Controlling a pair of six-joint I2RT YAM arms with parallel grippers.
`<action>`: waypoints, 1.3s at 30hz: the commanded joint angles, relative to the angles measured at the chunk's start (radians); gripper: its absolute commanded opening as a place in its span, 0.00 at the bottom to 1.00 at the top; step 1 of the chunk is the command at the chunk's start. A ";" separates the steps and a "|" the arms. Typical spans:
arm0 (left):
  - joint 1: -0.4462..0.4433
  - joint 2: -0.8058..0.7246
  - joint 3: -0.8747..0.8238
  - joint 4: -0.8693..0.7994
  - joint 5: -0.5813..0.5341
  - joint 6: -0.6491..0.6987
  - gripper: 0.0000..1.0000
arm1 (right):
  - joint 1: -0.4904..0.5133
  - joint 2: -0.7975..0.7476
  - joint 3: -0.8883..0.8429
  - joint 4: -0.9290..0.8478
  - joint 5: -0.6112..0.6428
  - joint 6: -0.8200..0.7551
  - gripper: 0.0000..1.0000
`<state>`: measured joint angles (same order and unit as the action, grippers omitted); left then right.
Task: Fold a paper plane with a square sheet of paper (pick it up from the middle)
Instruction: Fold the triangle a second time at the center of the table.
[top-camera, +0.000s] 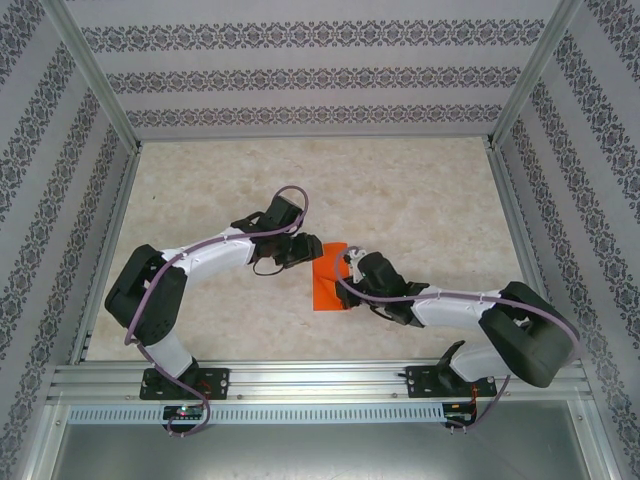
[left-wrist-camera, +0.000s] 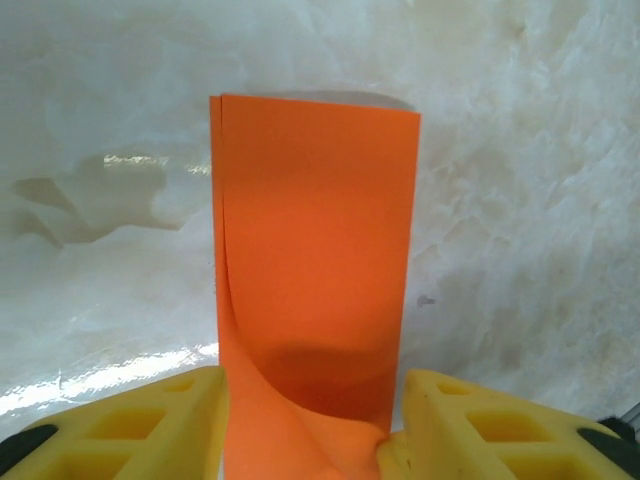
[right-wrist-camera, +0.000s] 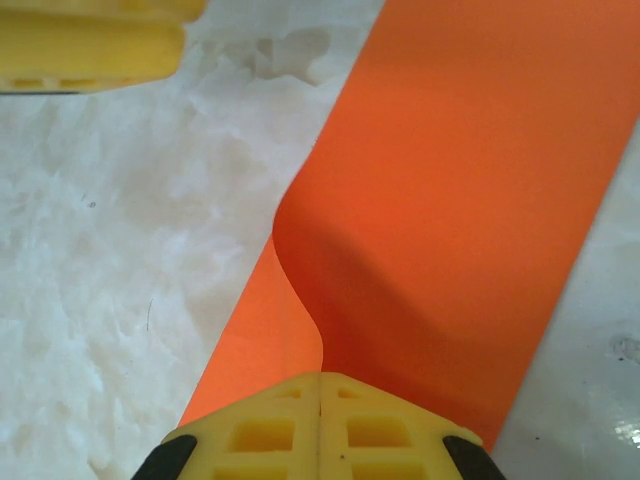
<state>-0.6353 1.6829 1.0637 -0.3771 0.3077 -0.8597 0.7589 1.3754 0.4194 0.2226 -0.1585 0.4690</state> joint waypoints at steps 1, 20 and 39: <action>0.007 -0.023 -0.019 -0.014 0.014 0.044 0.49 | -0.050 0.023 0.022 0.025 -0.185 0.046 0.00; -0.034 0.032 -0.006 0.000 0.107 0.102 0.46 | -0.207 0.118 0.096 -0.053 -0.351 0.007 0.00; -0.063 0.080 0.021 -0.020 0.128 0.131 0.45 | -0.286 0.207 0.170 -0.125 -0.449 -0.083 0.02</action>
<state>-0.6815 1.7554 1.0523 -0.3840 0.4171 -0.7601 0.4831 1.5692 0.5625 0.1047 -0.5743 0.4236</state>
